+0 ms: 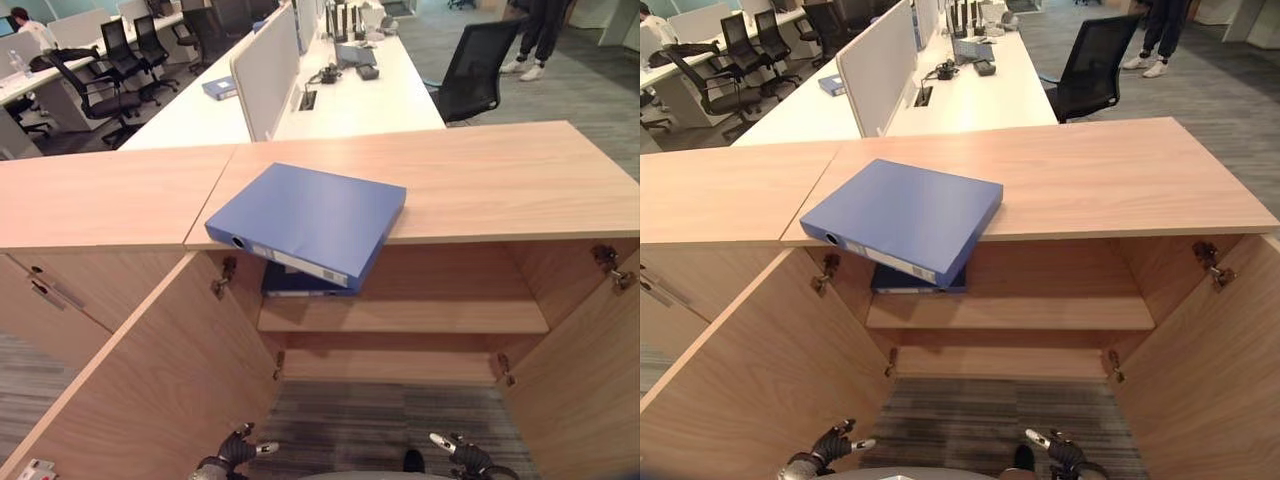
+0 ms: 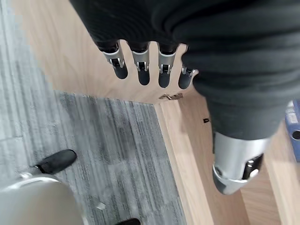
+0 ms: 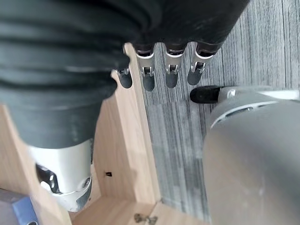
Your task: Put the empty folder in the office cabinet
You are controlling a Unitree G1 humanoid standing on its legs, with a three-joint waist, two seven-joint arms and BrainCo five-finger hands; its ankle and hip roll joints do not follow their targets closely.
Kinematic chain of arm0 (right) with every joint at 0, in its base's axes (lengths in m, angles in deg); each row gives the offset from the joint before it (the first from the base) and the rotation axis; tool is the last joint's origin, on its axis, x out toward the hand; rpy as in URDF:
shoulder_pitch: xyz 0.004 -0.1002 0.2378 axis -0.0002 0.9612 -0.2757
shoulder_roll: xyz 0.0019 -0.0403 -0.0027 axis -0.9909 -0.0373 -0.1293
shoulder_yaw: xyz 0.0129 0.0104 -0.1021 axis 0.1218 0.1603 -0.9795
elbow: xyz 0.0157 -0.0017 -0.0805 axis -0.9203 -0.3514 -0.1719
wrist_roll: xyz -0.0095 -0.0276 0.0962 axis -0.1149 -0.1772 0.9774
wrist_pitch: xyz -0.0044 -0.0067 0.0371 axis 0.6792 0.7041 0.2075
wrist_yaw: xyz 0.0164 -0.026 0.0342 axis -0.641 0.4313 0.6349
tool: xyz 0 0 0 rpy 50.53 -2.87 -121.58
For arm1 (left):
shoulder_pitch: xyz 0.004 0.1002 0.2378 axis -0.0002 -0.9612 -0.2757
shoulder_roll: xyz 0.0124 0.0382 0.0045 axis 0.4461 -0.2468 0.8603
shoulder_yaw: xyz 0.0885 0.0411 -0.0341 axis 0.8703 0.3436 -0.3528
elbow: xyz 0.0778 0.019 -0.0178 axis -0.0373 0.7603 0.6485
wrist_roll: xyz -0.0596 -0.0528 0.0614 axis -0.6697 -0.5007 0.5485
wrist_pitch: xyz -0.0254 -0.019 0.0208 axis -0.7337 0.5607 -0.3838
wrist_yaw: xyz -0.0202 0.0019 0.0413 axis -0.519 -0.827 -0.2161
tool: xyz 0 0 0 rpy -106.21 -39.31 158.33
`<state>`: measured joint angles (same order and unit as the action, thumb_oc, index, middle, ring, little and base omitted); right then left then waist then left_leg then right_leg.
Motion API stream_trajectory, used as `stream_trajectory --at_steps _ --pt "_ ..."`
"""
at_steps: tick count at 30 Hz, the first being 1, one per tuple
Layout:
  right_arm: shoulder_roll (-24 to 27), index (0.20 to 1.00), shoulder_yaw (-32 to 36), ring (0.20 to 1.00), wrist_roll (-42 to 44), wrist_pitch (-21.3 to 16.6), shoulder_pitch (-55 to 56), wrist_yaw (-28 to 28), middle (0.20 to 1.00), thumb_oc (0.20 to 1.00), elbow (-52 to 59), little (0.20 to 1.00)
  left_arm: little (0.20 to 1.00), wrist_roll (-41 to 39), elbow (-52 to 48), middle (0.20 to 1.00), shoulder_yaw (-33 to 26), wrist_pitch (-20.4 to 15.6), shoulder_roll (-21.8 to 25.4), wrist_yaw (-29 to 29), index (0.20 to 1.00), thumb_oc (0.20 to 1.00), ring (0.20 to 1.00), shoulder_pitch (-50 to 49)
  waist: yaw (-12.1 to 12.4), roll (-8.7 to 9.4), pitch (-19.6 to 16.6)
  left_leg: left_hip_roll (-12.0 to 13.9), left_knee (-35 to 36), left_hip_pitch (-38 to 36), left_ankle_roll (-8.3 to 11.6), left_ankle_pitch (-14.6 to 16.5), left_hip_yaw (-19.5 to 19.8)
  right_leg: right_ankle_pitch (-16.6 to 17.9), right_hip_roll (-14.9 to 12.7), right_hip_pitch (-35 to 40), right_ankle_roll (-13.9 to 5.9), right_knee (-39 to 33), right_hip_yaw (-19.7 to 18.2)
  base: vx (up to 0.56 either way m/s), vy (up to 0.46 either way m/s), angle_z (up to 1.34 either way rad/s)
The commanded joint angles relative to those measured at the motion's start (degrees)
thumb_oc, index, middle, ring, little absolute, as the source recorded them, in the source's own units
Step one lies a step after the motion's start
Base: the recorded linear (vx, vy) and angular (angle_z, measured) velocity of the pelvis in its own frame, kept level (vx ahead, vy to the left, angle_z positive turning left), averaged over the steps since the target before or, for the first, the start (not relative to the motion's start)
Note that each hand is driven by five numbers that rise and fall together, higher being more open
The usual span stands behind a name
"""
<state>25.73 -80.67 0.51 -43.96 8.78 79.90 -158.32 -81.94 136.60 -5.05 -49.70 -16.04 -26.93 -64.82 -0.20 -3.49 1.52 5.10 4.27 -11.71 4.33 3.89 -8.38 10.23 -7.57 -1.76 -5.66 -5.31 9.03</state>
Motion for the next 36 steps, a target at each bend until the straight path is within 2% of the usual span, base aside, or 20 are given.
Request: stream_trajectory --at_steps 1,4,5,9,11,12,14,15,16,17,18,19,21,24,28,36 --pt "-1.52 1.000 -1.75 1.000 -1.61 -1.24 -2.38 0.59 1.000 1.000 0.74 1.000 1.000 0.11 0.80 1.000 -0.43 -1.38 2.43 0.91 1.000 1.000 1.000 2.89 -0.13 2.05 1.15 -1.09 0.73 4.44 1.45 -3.54 2.10 -4.39 -4.42 4.31 -4.97 1.51 -0.67 0.03 -0.172 0.02" --pt "-1.35 1.000 -2.21 1.000 -1.49 -1.33 -2.41 0.55 1.000 1.000 1.38 1.000 1.000 -0.08 1.04 1.000 -0.37 -1.29 2.17 1.04 1.000 1.000 1.000 2.82 -0.03 1.68 0.96 0.08 0.73 4.41 2.24 -4.14 2.26 -5.21 -3.56 5.02 -4.40 1.16 -0.43 0.02 -0.149 0.06" --pt "-1.11 1.000 -3.07 1.000 -1.51 -1.48 -2.50 0.77 1.000 1.000 2.18 1.000 1.000 -0.47 1.15 1.000 -0.36 -1.21 1.92 1.22 1.000 1.000 1.000 2.73 0.20 1.21 0.91 1.56 0.73 4.31 3.18 -4.97 2.42 -6.26 -2.50 5.74 -3.77 0.86 0.12 0.02 -0.280 0.06" --pt "-0.54 1.000 -4.23 1.000 -1.46 -1.74 -2.84 0.93 1.000 1.000 3.33 1.000 1.000 -1.18 0.69 1.000 -0.24 -1.19 1.51 1.17 1.000 1.000 1.000 2.62 0.43 0.50 1.19 3.84 0.71 4.22 4.62 -6.63 2.92 -7.91 -0.58 6.86 -2.61 0.38 0.52 0.00 -0.187 0.02" --pt "-0.54 1.000 -4.23 1.000 -1.46 -1.74 -2.84 0.93 1.000 1.000 3.33 1.000 1.000 -1.18 0.69 1.000 -0.24 -1.19 1.51 1.17 1.000 1.000 1.000 2.62 0.42 0.50 1.20 3.84 0.71 4.21 4.62 -6.63 2.93 -7.91 -0.58 6.87 -2.61 0.37 0.53 -0.03 -0.127 -0.03" --pt "-0.04 1.000 -4.97 1.000 -0.63 -2.02 -3.13 0.93 1.000 1.000 4.53 1.000 1.000 -1.92 -0.56 1.000 0.27 -1.07 1.62 1.11 1.000 1.000 1.000 2.78 0.57 0.40 2.48 5.67 -2.44 6.08 5.64 -8.21 3.55 -9.17 0.71 7.51 -1.40 0.33 0.83 -0.10 -0.213 0.14" --pt "0.17 1.000 -4.92 1.000 -0.33 -2.17 -3.18 0.79 1.000 1.000 5.25 1.000 1.000 -1.95 -0.61 1.000 0.52 -1.07 1.51 1.12 1.000 1.000 1.000 3.04 0.48 0.59 2.94 5.80 -4.14 7.32 5.88 -8.90 4.04 -9.32 0.79 7.64 -1.18 0.32 1.22 -0.10 -0.155 0.07" --pt "0.50 1.000 -5.08 1.000 0.21 -2.16 -3.31 0.64 1.000 1.000 5.71 1.000 1.000 -2.42 -1.03 1.000 1.00 -1.04 1.29 1.00 1.000 1.000 1.000 3.38 0.46 1.17 4.29 6.35 -8.59 9.76 6.45 -11.13 3.77 -9.26 0.82 8.03 -0.69 0.31 2.38 -0.08 -0.101 -0.14" --pt "0.57 1.000 -5.27 1.000 0.40 -2.07 -3.43 0.73 1.000 1.000 5.81 1.000 1.000 -2.44 -1.10 1.000 0.99 -1.01 1.18 0.99 1.000 1.000 1.000 3.41 0.35 1.51 4.56 6.51 -10.04 10.41 6.45 -11.19 3.13 -9.48 0.84 8.20 -0.54 0.31 2.81 -0.09 -0.134 -0.01" --pt "0.62 1.000 -5.48 1.000 0.38 -2.08 -3.66 0.54 1.000 1.000 5.71 1.000 1.000 -2.36 -1.16 1.000 1.06 -0.97 1.16 1.12 1.000 1.000 1.000 3.43 0.44 1.92 4.78 6.25 -11.16 10.79 6.21 -10.79 2.78 -9.59 0.85 8.26 -0.43 0.31 3.00 0.02 -0.127 -0.16" --pt "0.72 1.000 -5.82 1.000 0.09 -1.87 -3.83 0.31 1.000 1.000 5.33 1.000 1.000 -1.99 -1.03 1.000 1.40 -0.87 0.86 1.18 1.000 1.000 1.000 3.36 1.14 2.68 4.64 3.35 -11.16 12.31 4.75 -7.88 3.84 -10.06 0.77 8.24 -0.30 0.31 2.93 0.05 -0.132 -0.24" --pt "0.81 1.000 -5.95 1.000 -0.06 -1.77 -3.84 0.36 1.000 1.000 5.23 1.000 1.000 -1.80 -1.17 1.000 1.53 -0.88 0.85 1.10 1.000 1.000 1.000 3.38 1.82 2.91 4.66 0.97 -10.17 13.84 3.89 -6.92 5.17 -9.84 1.13 8.13 -0.20 0.31 2.67 0.08 -0.114 -0.01" --pt "0.56 1.000 -6.06 1.000 -0.25 -1.76 -4.25 0.57 1.000 1.000 4.70 1.000 1.000 -1.44 -0.56 1.000 1.85 -0.88 0.83 0.93 1.000 1.000 1.000 3.11 2.07 2.83 4.18 -0.87 -7.54 12.76 3.02 -5.98 6.26 -9.88 1.88 8.01 -0.40 0.31 2.54 0.07 -0.034 0.20" --pt "-0.02 1.000 -6.10 1.000 -0.16 -1.92 -3.92 0.64 1.000 1.000 4.42 1.000 1.000 -0.56 -0.11 1.000 2.25 -1.18 0.91 0.73 1.000 1.000 1.000 2.75 2.11 2.76 2.97 -1.98 -4.23 10.57 1.95 -5.73 7.68 -9.99 2.49 8.44 -0.45 0.31 1.19 0.10 0.013 -0.44" --pt "-1.18 1.000 -6.42 1.000 -0.07 -1.82 -3.86 0.60 1.000 1.000 4.15 1.000 1.000 0.13 -0.24 1.000 2.53 -1.30 1.46 0.72 1.000 1.000 1.000 2.71 1.80 2.49 2.17 -2.04 -0.69 7.55 1.46 -6.22 7.05 -9.87 2.07 9.34 -0.56 0.40 0.33 0.09 0.052 -0.07" --pt "-1.96 1.000 -6.93 1.000 -0.94 -1.56 -3.27 0.86 1.000 1.000 4.64 1.000 1.000 0.74 -1.94 1.000 2.17 -1.57 2.49 1.20 1.000 1.000 1.000 2.72 1.61 2.48 1.34 -2.14 0.73 5.83 1.02 -5.66 6.41 -9.89 1.66 9.57 -1.07 0.68 -0.01 0.04 0.036 0.04"
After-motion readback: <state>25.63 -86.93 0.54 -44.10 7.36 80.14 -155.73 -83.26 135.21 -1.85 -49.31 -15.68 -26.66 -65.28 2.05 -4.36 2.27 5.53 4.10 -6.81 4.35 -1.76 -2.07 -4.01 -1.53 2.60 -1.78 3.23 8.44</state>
